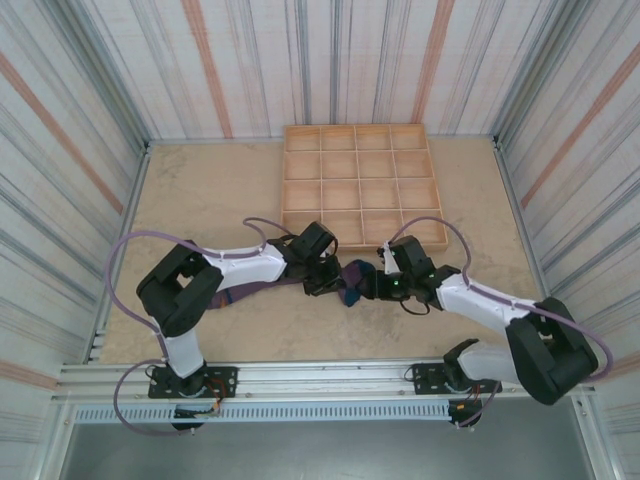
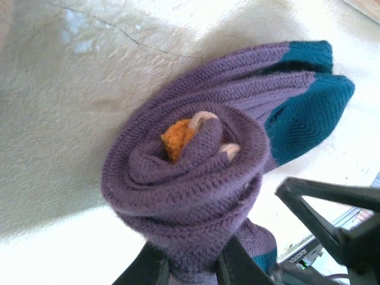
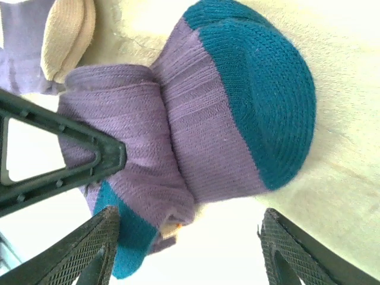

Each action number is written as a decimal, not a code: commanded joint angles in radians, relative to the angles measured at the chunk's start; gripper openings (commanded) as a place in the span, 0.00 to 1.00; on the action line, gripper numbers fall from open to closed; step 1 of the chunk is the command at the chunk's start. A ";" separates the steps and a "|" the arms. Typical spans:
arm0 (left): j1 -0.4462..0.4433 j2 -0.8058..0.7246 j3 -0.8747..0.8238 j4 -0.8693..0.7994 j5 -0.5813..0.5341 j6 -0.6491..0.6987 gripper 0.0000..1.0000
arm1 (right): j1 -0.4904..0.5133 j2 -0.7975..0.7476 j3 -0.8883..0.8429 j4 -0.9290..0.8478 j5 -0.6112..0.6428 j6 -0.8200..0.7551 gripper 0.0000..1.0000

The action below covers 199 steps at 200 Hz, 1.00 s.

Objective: Roll the socks

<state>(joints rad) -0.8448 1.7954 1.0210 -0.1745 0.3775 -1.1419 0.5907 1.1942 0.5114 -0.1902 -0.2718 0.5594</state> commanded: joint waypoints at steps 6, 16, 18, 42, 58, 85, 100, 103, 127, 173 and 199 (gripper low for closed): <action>-0.009 0.051 -0.025 -0.122 0.005 -0.038 0.00 | 0.127 -0.102 0.038 -0.170 0.277 -0.068 0.68; -0.010 0.052 -0.026 -0.119 0.007 -0.042 0.00 | 0.182 -0.128 0.043 -0.183 0.353 -0.075 0.69; -0.010 0.052 -0.026 -0.118 0.008 -0.043 0.00 | 0.193 -0.133 0.045 -0.185 0.370 -0.078 0.69; -0.008 0.057 -0.027 -0.109 0.022 -0.048 0.00 | 0.320 -0.161 0.058 -0.189 0.532 -0.108 0.70; -0.008 0.062 -0.024 -0.109 0.036 -0.051 0.00 | 0.394 -0.150 0.073 -0.174 0.596 -0.147 0.70; 0.001 0.068 -0.024 -0.109 0.047 -0.051 0.00 | 0.509 -0.067 0.109 -0.142 0.680 -0.226 0.69; 0.008 0.065 -0.027 -0.112 0.049 -0.048 0.00 | 0.557 0.003 0.134 -0.132 0.721 -0.255 0.69; 0.010 0.064 -0.029 -0.113 0.048 -0.048 0.00 | 0.563 0.018 0.138 -0.130 0.727 -0.258 0.69; 0.019 0.057 -0.030 -0.120 0.049 -0.042 0.00 | 0.592 0.136 0.179 -0.122 0.764 -0.262 0.68; 0.028 0.042 -0.062 -0.091 0.057 -0.051 0.00 | 0.616 0.251 0.191 -0.080 0.833 -0.250 0.65; 0.033 0.041 -0.071 -0.090 0.060 -0.048 0.00 | 0.620 0.266 0.175 -0.080 0.868 -0.223 0.63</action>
<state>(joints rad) -0.8196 1.8099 1.0019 -0.1478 0.4683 -1.1797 1.2053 1.4357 0.6884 -0.2623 0.5312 0.3271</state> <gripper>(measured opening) 0.149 0.640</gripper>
